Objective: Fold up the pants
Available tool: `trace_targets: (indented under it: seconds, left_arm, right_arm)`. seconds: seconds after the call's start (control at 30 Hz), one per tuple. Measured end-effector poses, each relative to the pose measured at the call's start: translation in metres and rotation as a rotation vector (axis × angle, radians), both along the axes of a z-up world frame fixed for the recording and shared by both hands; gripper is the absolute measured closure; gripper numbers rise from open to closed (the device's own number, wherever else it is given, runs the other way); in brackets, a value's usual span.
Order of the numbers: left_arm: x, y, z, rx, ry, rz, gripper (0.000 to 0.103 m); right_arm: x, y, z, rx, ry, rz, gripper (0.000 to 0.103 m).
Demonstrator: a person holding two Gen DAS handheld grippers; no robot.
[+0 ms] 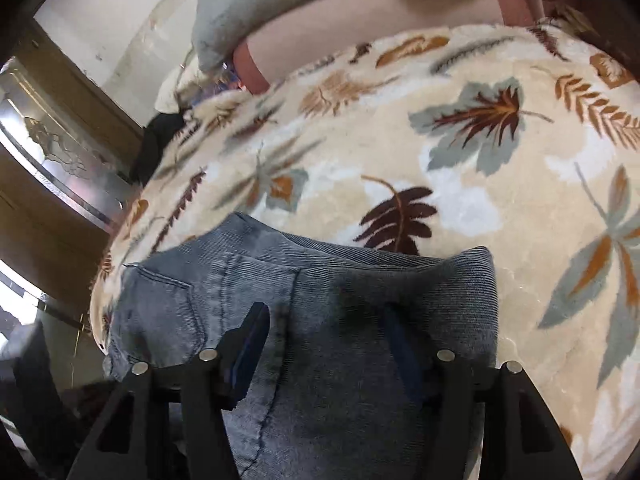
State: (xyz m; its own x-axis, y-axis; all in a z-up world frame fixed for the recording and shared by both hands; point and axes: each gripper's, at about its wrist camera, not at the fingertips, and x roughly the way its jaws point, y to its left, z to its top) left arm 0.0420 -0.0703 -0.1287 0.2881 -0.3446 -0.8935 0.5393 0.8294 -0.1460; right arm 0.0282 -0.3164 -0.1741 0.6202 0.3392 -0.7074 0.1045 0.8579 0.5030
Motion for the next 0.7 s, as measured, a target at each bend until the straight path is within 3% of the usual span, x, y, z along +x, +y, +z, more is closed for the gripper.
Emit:
trace_targets:
  seconds: [0.17,0.3,0.4,0.47,0.7]
  left_arm:
    - [0.021,0.091,0.038,0.018,-0.123,0.2,0.03]
    - [0.032,0.171,0.048,0.081,-0.162,0.386,0.027]
    - [0.032,0.211,0.042,0.085,-0.138,0.474,0.027]
    - [0.031,0.223,0.031,0.083,-0.112,0.502,0.027]
    - [0.032,0.245,-0.008,-0.02,0.041,0.525,0.026]
  right_arm:
    - [-0.014,0.019,0.027,0.008,-0.146,0.049,0.04]
    - [-0.024,0.048,0.044,0.06,-0.248,0.149,0.041]
    - [-0.026,0.074,0.047,0.054,-0.272,0.202,0.05]
    - [-0.022,0.092,0.044,0.061,-0.263,0.234,0.05]
    - [-0.001,0.132,0.015,0.057,-0.14,0.282,0.05]
